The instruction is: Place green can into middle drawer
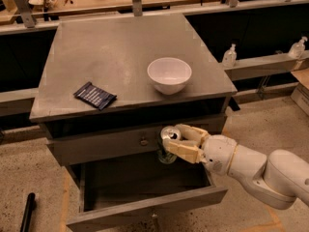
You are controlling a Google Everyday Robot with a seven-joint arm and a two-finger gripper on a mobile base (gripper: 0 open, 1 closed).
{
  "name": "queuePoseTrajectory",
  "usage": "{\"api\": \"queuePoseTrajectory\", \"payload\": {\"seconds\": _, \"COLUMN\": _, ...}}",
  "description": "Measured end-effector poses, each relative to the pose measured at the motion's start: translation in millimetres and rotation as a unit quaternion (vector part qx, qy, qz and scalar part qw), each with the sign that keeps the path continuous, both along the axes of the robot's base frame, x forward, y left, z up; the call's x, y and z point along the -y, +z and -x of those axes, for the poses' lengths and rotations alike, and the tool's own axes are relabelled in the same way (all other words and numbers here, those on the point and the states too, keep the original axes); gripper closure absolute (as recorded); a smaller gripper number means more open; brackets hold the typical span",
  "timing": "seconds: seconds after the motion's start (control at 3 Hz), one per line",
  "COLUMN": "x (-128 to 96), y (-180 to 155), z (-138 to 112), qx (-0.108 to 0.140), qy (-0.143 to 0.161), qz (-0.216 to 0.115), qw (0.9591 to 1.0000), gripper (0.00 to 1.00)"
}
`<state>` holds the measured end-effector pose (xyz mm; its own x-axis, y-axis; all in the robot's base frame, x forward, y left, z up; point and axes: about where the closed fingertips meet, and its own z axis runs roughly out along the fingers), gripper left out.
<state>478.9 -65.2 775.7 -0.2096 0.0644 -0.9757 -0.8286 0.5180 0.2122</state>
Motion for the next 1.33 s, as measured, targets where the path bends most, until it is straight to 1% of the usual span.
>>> {"api": "queuePoseTrajectory", "payload": {"seconds": 0.33, "x": 19.8, "y": -31.6, "z": -10.9, "qx": 0.003, "qy": -0.032, "qz": 0.036, "qw": 0.9988, "gripper": 1.0}}
{"api": "queuePoseTrajectory", "payload": {"seconds": 0.67, "x": 48.3, "y": -69.9, "z": -20.8, "qx": -0.001, "qy": -0.064, "qz": 0.056, "qw": 0.9964, "gripper": 1.0}}
{"api": "queuePoseTrajectory", "payload": {"seconds": 1.0, "x": 64.6, "y": -108.0, "z": -29.8, "qx": -0.005, "qy": -0.073, "qz": 0.053, "qw": 0.9959, "gripper": 1.0}}
{"api": "queuePoseTrajectory", "payload": {"seconds": 1.33, "x": 74.1, "y": -145.7, "z": -36.8, "qx": -0.017, "qy": -0.069, "qz": 0.045, "qw": 0.9964, "gripper": 1.0}}
